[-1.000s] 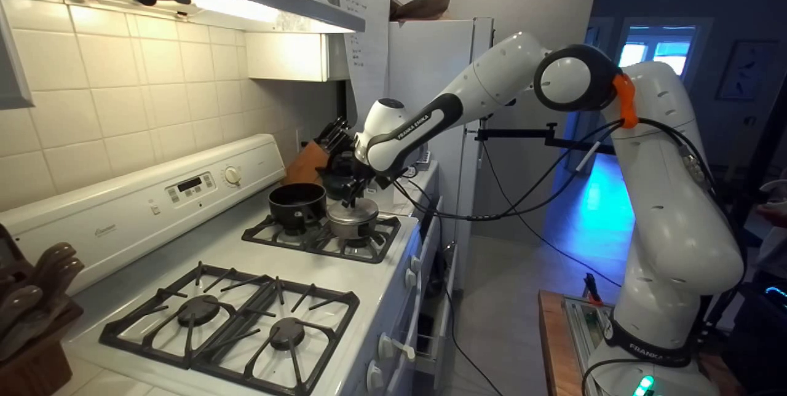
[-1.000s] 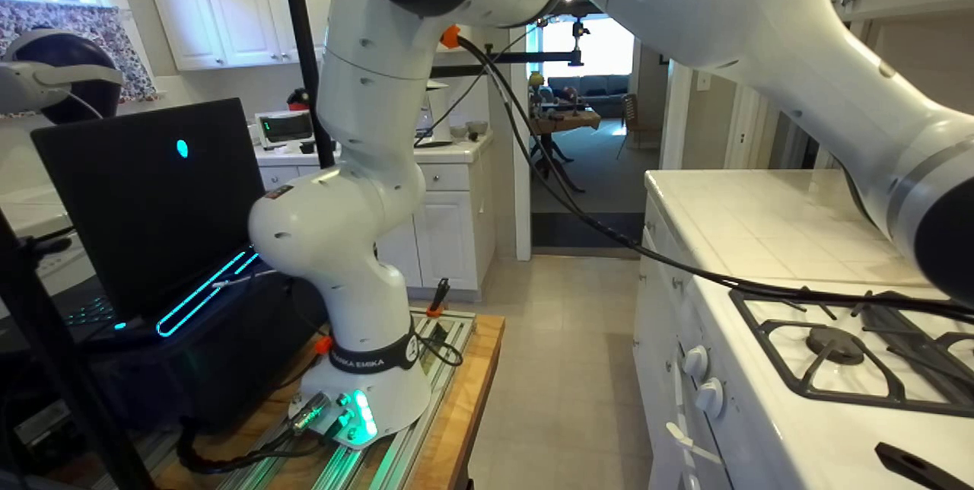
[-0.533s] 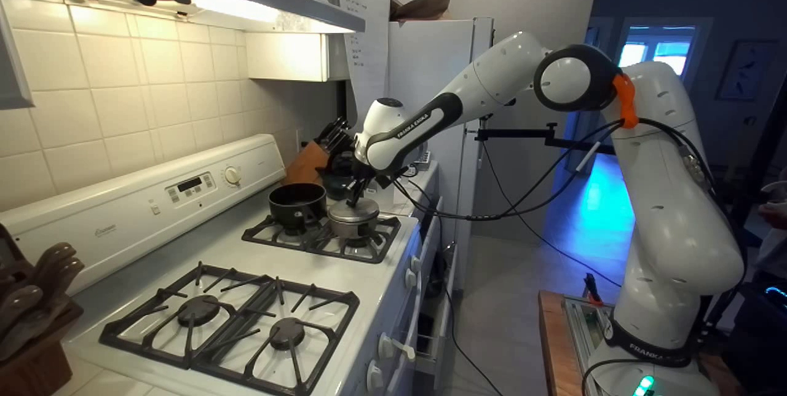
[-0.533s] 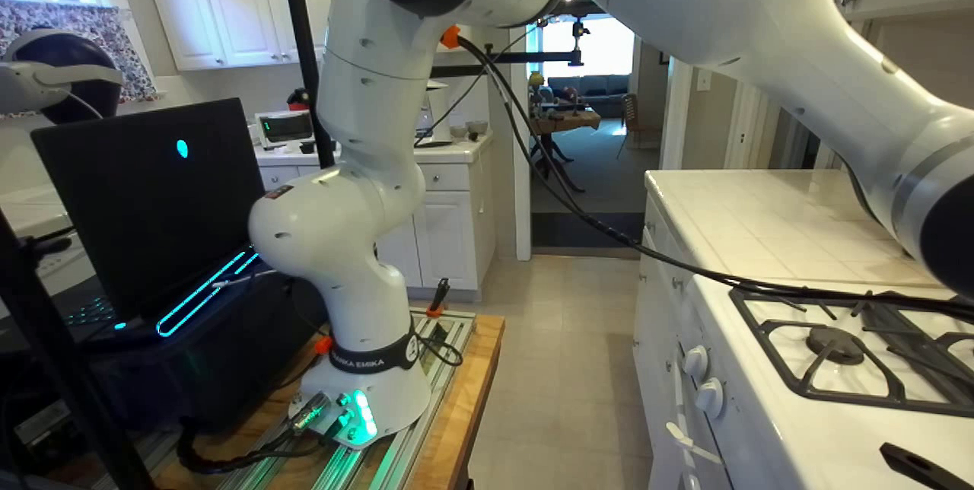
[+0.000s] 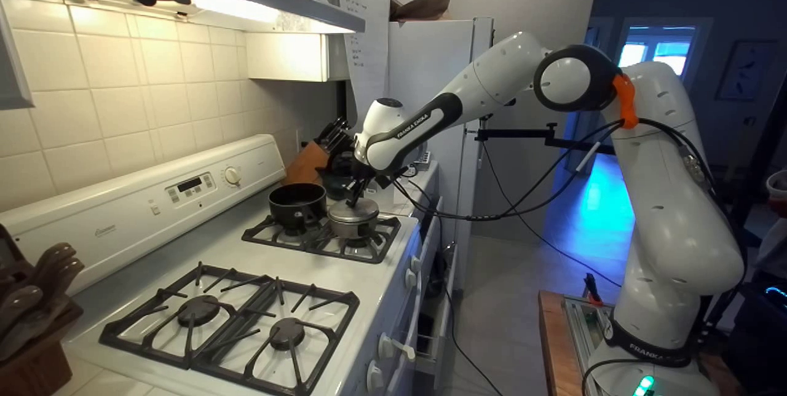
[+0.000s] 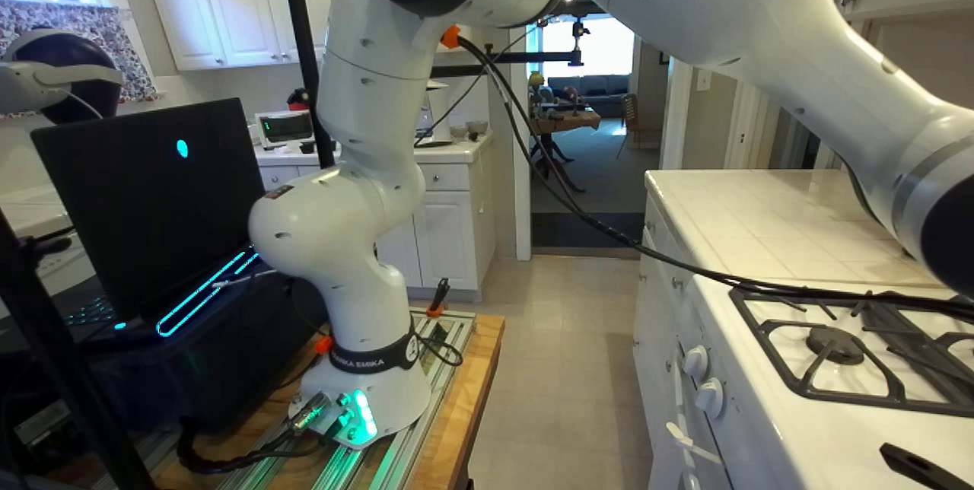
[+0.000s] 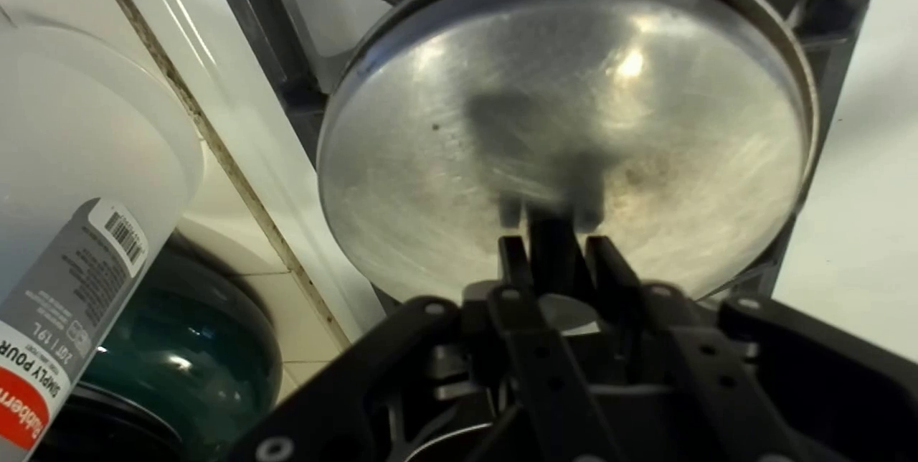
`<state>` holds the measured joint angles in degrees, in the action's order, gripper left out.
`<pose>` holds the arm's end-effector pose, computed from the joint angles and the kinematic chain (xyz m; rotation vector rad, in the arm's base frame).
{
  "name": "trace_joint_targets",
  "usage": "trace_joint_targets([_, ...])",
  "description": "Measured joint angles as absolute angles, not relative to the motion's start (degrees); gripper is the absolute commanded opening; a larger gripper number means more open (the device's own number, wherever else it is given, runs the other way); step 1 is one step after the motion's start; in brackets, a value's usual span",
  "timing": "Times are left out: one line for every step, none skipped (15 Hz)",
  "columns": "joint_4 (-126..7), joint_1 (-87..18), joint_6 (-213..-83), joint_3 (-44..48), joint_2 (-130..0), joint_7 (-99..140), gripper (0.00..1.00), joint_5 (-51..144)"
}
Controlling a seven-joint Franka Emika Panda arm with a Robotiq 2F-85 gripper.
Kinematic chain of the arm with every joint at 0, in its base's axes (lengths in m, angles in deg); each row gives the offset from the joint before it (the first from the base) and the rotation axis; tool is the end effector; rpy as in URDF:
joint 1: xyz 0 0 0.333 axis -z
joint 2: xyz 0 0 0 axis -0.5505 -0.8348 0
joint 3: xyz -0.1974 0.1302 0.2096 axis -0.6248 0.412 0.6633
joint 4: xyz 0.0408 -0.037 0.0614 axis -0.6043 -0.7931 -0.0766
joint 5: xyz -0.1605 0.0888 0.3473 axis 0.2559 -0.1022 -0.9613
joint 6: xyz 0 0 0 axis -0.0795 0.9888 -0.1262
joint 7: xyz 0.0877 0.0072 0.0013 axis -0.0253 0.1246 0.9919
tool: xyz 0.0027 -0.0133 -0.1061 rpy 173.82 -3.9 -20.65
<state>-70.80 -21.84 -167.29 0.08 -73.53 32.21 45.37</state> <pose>0.6559 -0.1962 0.3497 2.9187 -0.2041 0.6201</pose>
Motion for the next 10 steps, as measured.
trace_joint_targets([-70.67,-21.95,-167.29,0.08,-73.53,32.21,0.06,45.4])
trace_joint_targets([-70.47,-22.1,-167.29,0.08,-73.51,32.21,0.06,45.44])
trace_joint_targets([-70.31,-22.31,-167.29,0.03,-73.45,32.21,0.06,45.48])
trace_joint_targets([-70.25,-22.53,-167.29,-0.01,-73.3,32.21,0.06,45.6])
trace_joint_targets([-70.24,-22.76,-167.29,-0.06,-73.13,32.21,0.06,45.71])
trace_joint_targets([-70.2,-22.98,-167.29,-0.12,-72.99,32.21,0.06,45.83])
trace_joint_targets([-70.18,-23.17,-167.29,-0.2,-72.89,32.21,0.06,45.92])
trace_joint_targets([-70.17,-23.31,-167.29,-0.24,-72.8,32.21,0.06,45.97])
trace_joint_targets([-70.17,-23.43,-167.29,-0.3,-72.75,32.21,0.06,46.0])
trace_joint_targets([-70.17,-23.52,-167.29,-0.34,-72.7,32.21,0.06,46.01])
